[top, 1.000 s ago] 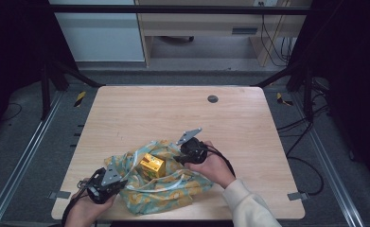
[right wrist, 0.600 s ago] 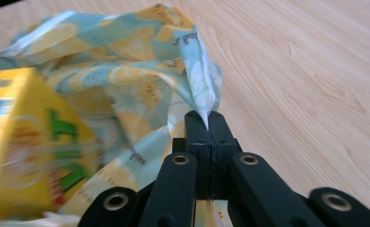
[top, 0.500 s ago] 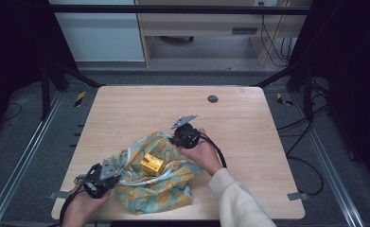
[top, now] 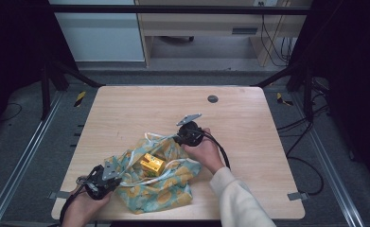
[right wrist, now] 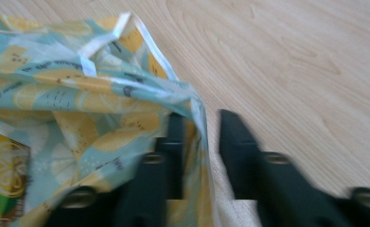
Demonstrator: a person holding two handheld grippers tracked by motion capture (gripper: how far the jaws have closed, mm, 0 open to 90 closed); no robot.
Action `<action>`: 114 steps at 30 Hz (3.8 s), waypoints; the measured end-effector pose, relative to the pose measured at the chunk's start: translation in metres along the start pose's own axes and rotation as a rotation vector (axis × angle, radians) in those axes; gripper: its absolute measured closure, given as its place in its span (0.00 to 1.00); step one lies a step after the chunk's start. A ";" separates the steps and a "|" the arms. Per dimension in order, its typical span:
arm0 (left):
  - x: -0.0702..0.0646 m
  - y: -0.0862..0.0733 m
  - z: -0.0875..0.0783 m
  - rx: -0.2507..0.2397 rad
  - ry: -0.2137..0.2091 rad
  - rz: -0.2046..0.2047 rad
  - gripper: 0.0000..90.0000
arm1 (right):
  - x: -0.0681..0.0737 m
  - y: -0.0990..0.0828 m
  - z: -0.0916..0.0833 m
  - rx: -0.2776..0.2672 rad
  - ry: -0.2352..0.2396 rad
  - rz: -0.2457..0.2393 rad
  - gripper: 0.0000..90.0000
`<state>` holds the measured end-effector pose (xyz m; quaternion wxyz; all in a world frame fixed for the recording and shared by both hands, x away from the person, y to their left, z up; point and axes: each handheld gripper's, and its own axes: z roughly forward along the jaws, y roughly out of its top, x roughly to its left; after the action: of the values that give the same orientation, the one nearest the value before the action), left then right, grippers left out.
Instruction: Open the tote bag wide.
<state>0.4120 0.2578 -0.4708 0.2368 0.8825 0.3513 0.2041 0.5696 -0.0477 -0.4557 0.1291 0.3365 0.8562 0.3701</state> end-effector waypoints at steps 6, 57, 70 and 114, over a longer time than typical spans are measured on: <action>0.000 0.006 -0.012 -0.142 0.077 -0.045 0.60 | 0.015 0.004 -0.030 -0.015 -0.046 -0.054 0.40; -0.001 0.003 0.013 0.047 -0.021 -0.023 0.99 | 0.081 -0.110 -0.062 0.152 0.249 -0.220 1.00; -0.008 0.008 0.006 -0.030 0.020 -0.014 0.80 | 0.075 -0.107 -0.070 0.053 0.199 -0.195 0.69; 0.036 0.006 -0.022 -0.398 0.126 -0.310 0.07 | -0.028 -0.120 -0.146 -0.277 -0.167 0.144 0.08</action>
<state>0.4276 0.2862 -0.4428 0.4120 0.7395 0.4494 0.2853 0.4637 -0.2062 -0.4422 0.2181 0.4054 0.7572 0.4635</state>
